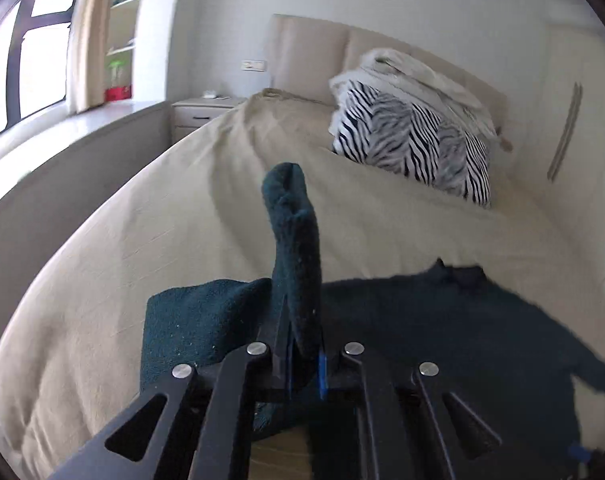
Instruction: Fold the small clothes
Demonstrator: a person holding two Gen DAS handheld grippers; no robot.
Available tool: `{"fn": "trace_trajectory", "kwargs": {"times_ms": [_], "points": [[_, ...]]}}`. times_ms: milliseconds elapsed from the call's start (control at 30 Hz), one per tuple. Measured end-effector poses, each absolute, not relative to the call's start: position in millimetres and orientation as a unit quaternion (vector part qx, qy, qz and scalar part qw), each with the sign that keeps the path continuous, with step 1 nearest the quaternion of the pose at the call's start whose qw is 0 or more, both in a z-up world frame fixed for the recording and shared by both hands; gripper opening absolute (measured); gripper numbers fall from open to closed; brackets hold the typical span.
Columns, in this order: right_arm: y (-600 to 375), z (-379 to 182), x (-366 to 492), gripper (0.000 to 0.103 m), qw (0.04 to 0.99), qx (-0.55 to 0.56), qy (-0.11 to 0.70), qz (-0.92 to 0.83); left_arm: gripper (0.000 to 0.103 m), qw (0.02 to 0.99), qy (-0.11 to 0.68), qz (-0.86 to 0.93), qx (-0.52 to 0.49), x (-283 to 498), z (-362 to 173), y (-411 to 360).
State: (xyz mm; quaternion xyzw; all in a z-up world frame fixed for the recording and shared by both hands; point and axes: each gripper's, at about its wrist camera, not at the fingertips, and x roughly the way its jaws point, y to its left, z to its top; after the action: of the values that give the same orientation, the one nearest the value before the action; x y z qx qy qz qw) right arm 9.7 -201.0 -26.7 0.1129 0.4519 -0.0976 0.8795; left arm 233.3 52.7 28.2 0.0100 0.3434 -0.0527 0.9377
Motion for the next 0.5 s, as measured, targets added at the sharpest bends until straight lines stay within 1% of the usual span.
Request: {"fn": "trace_trajectory", "kwargs": {"times_ms": [67, 100, 133, 267, 300, 367, 400, 433, 500], "points": [[-210.4, -29.5, 10.0, 0.103, 0.877, 0.127, 0.453, -0.095, 0.009, 0.931, 0.318, -0.065, 0.169, 219.0, 6.1, -25.0], [-215.4, -30.7, 10.6, 0.103, 0.876, 0.136, 0.454, -0.09, 0.009, 0.924, 0.304, -0.07, 0.221, 209.0, -7.2, -50.7], [-221.5, -30.9, 10.6, 0.103, 0.875, 0.146, 0.453, -0.083, 0.009, 0.918, 0.296, -0.076, 0.252, 201.7, -20.2, -66.9], [-242.0, -28.4, 21.6, 0.103, 0.874, 0.195, 0.443, -0.04, 0.011, 0.912, 0.292, -0.086, 0.277, 191.1, -46.7, -76.6], [-246.3, -28.1, 28.5, 0.103, 0.87, 0.217, 0.441, -0.022, 0.013, 0.912, 0.29, -0.087, 0.276, 191.3, -47.9, -74.8], [-253.3, -28.6, 48.6, 0.102, 0.856, 0.275, 0.437, 0.021, 0.013, 0.915, 0.286, -0.087, 0.27, 180.5, -51.1, -70.5], [-254.0, -29.7, 61.4, 0.096, 0.844, 0.306, 0.437, 0.048, 0.013, 0.917, 0.283, -0.086, 0.267, 179.5, -51.9, -67.8], [-253.0, -31.7, 75.0, 0.086, 0.829, 0.337, 0.44, 0.073, 0.013, 0.919, 0.279, -0.083, 0.267, 179.9, -52.3, -66.8], [-242.7, -38.7, 105.6, 0.078, 0.791, 0.387, 0.457, 0.128, 0.013, 0.922, 0.266, -0.079, 0.268, 172.7, -53.5, -67.1]]}}
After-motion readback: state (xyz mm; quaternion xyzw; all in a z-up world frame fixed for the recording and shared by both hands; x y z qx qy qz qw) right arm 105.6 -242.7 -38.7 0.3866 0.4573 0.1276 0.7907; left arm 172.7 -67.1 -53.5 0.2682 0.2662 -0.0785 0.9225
